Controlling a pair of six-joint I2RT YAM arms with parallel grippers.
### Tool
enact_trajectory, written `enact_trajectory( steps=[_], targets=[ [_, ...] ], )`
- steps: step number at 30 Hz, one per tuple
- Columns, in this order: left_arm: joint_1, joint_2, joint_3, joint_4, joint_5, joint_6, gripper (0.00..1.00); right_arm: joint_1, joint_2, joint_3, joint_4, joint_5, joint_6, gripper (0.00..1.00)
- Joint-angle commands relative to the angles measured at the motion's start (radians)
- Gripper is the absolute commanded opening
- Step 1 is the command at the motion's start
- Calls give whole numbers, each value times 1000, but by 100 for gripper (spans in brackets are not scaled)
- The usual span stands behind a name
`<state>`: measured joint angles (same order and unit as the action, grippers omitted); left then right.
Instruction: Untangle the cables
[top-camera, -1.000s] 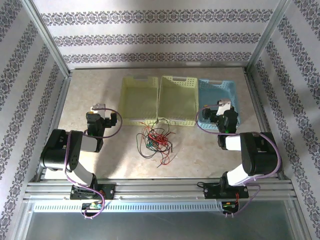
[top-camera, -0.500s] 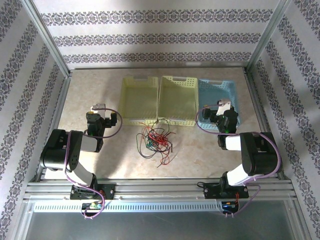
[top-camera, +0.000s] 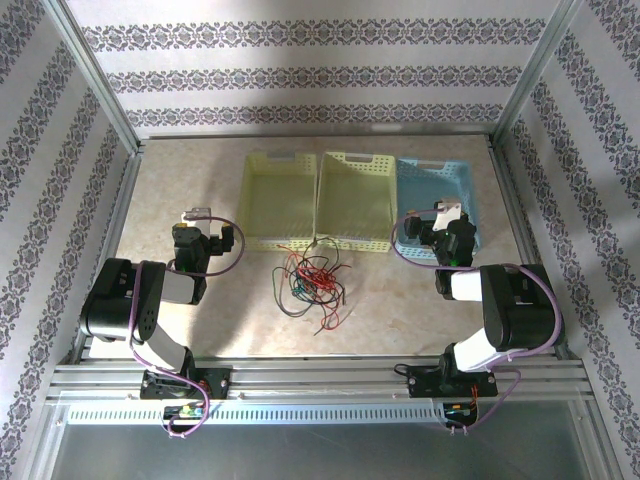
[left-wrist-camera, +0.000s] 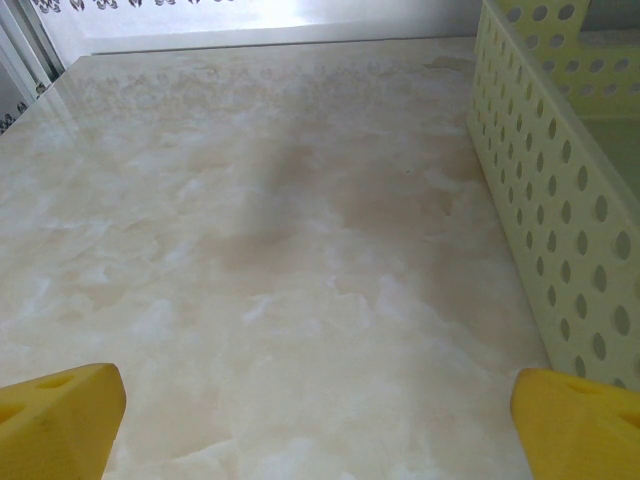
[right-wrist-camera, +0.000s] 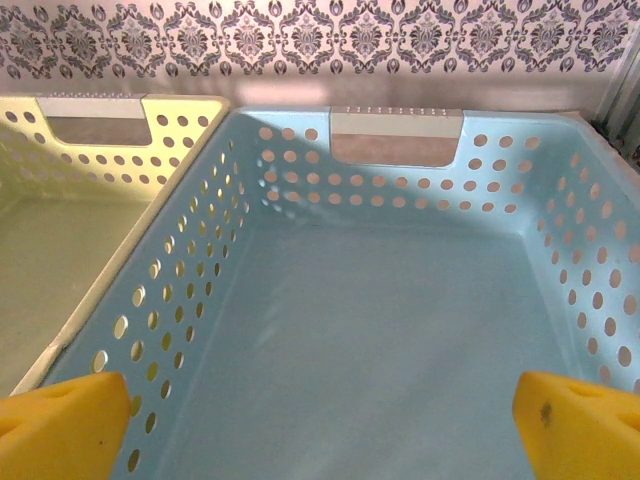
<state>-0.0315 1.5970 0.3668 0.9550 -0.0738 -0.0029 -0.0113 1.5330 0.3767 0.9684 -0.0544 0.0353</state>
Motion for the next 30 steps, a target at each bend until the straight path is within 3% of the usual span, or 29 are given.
enact_trajectory(
  steps=[1, 6, 8, 9, 10, 12, 15, 17, 20, 22, 26, 30],
  targets=[
    [9, -2, 14, 14, 20, 12, 99, -2, 6, -5, 6, -14, 6, 98],
    [19, -3, 25, -5, 48, 8, 99, -10, 6, -4, 5, -24, 11, 98],
    [19, -58, 58, -117, 63, 16, 99, -9, -12, -1, -4, 1, 23, 98],
    [18, -104, 103, -251, 46, 5, 99, -8, -54, 4, -51, 27, 27, 98],
    [18, -148, 157, -398, -10, -35, 99, -5, -111, 13, -117, 46, 27, 98],
    [18, -201, 198, -522, -138, -106, 99, 18, -237, 34, -269, 166, 40, 98],
    [10, -278, 127, -459, -290, -178, 99, 79, -421, 42, -412, 313, 80, 98],
    [9, -337, 112, -511, -365, -252, 99, 149, -521, 60, -513, 362, 78, 98],
    [-1, -422, 149, -728, -378, -372, 99, 295, -622, 150, -781, 316, 95, 98],
    [-48, -473, 146, -788, -333, -416, 99, 417, -615, 243, -960, 207, 115, 98],
    [-229, -523, 146, -876, -270, -498, 99, 672, -446, 451, -1269, -8, 75, 93],
    [-362, -522, 134, -949, -197, -687, 99, 829, -253, 600, -1435, -85, 63, 87]
  ],
)
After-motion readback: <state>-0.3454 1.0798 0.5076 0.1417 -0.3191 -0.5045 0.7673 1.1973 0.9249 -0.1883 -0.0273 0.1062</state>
